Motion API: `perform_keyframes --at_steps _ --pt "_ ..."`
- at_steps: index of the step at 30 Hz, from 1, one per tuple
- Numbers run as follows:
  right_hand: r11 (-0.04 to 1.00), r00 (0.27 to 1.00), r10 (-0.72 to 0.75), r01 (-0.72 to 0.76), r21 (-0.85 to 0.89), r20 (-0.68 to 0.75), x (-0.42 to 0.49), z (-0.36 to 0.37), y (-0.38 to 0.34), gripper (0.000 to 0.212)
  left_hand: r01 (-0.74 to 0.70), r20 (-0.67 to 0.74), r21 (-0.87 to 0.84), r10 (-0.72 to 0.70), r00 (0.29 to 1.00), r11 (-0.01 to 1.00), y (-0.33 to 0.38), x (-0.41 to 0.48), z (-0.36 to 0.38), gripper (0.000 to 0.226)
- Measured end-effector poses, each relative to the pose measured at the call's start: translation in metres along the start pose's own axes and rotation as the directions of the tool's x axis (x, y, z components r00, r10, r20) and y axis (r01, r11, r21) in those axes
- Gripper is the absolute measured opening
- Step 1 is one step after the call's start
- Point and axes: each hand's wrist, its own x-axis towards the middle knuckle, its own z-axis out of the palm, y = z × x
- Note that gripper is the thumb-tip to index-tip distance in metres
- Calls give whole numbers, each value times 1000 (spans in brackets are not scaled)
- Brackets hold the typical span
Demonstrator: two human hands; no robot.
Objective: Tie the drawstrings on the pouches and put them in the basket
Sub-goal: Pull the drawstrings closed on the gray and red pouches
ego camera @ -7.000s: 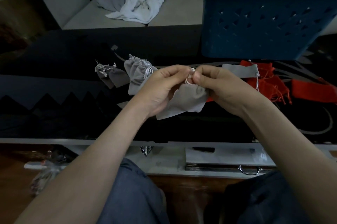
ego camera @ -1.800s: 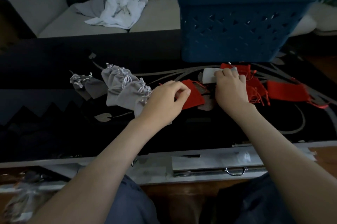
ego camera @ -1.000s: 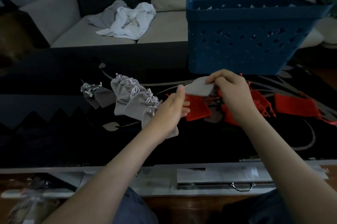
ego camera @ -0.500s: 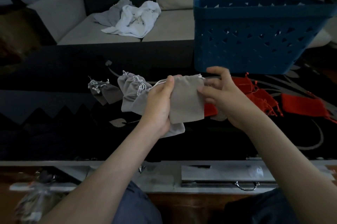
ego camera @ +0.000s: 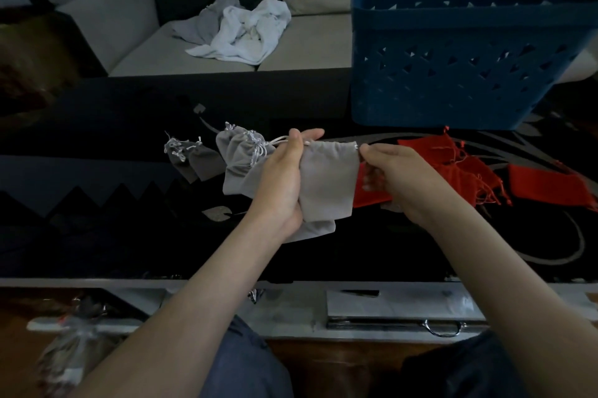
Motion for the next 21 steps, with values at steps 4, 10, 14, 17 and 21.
perform_keyframes --at_steps 4,10,14,17,21 --pt "1000 1000 0 0 2 -25 2 -1 2 28 6 -28 0 -6 1000 1000 1 -1 -2 42" --pt "997 996 -70 68 -39 -61 3 -2 1 30 -103 -127 -32 98 987 994 6 -5 -2 47" --pt "990 986 -117 106 -93 -118 6 -11 1 30 -161 -171 -39 152 973 986 12 -2 -8 45" --pt "988 981 -138 128 -86 -136 10 -15 3 26 -175 -208 138 202 957 975 15 1 -8 48" --pt "944 940 -285 241 -224 -188 8 -23 1 27 -96 -126 300 139 982 949 8 0 3 46"
